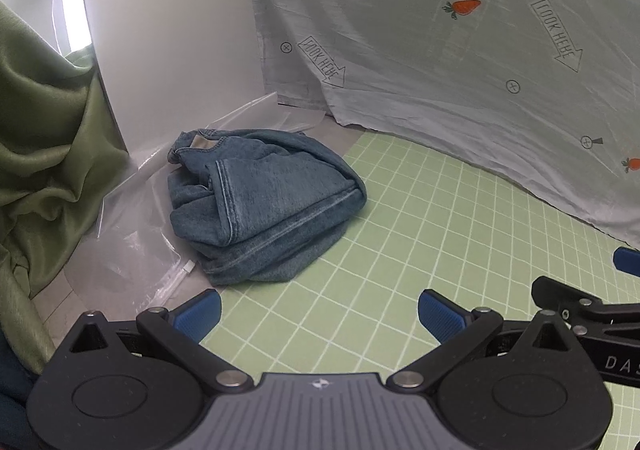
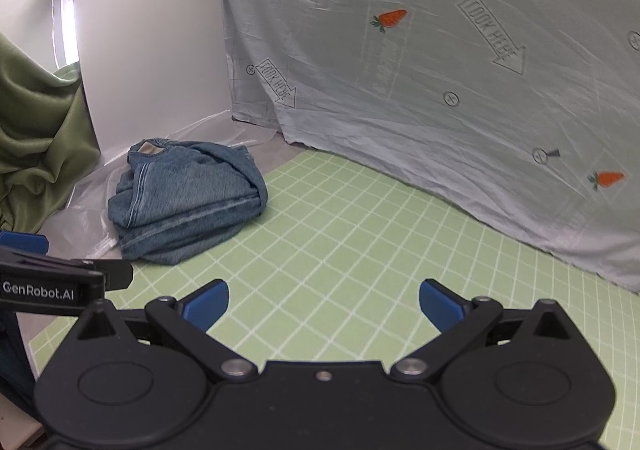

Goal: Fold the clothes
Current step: 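Reach both tools to the jeans and close the right gripper on a leg hem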

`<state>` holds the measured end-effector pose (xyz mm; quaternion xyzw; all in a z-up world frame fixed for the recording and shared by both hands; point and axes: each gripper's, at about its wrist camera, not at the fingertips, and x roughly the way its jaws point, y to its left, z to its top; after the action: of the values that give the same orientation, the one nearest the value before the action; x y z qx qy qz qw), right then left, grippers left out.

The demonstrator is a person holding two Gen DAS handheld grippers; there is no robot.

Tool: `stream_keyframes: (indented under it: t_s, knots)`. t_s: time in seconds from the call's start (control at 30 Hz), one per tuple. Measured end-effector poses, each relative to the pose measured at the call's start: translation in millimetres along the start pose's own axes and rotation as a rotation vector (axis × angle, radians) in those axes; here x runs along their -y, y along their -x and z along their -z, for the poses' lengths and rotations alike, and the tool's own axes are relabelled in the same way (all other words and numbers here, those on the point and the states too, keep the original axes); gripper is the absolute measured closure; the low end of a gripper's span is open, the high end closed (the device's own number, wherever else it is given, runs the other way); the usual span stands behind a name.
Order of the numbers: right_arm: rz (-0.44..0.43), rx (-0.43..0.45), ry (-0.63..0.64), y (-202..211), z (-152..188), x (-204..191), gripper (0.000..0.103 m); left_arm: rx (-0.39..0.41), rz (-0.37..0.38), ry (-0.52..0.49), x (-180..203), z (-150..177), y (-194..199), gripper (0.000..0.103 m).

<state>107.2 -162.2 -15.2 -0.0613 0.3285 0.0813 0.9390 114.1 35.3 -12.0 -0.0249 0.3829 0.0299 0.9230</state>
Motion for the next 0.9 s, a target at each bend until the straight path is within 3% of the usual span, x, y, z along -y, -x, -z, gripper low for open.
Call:
stream_keyframes:
  t_s: [0.17, 0.33, 0.57, 0.77, 0.83, 0.9]
  knots:
    - [-0.002, -0.001, 0.035, -49.8, -33.5, -10.6, 0.000, -0.032, -0.049, 0.041, -26.1, -31.6, -54.4, 0.000]
    - [-0.044, -0.057, 0.028, -123.8, -62.8, -15.0, 0.004, -0.101, -0.099, 0.128, -57.3, -61.7, -123.1, 0.000]
    - [-0.165, -0.159, 0.021, -241.2, -89.4, -25.8, 0.029, -0.199, -0.121, 0.229, -94.7, -81.6, -201.9, 0.000]
    - [-0.294, -0.231, -0.063, -311.2, -90.1, -34.9, 0.041, -0.217, -0.086, 0.283, -99.0, -78.5, -223.9, 0.001]
    - [-0.331, -0.251, -0.087, -323.2, -86.9, -37.3, 0.050, -0.214, -0.091, 0.272, -95.0, -78.2, -226.3, 0.001]
    - [-0.367, -0.249, -0.111, -325.6, -82.8, -37.5, 0.069, -0.208, -0.100, 0.264, -91.8, -79.3, -227.9, 0.001]
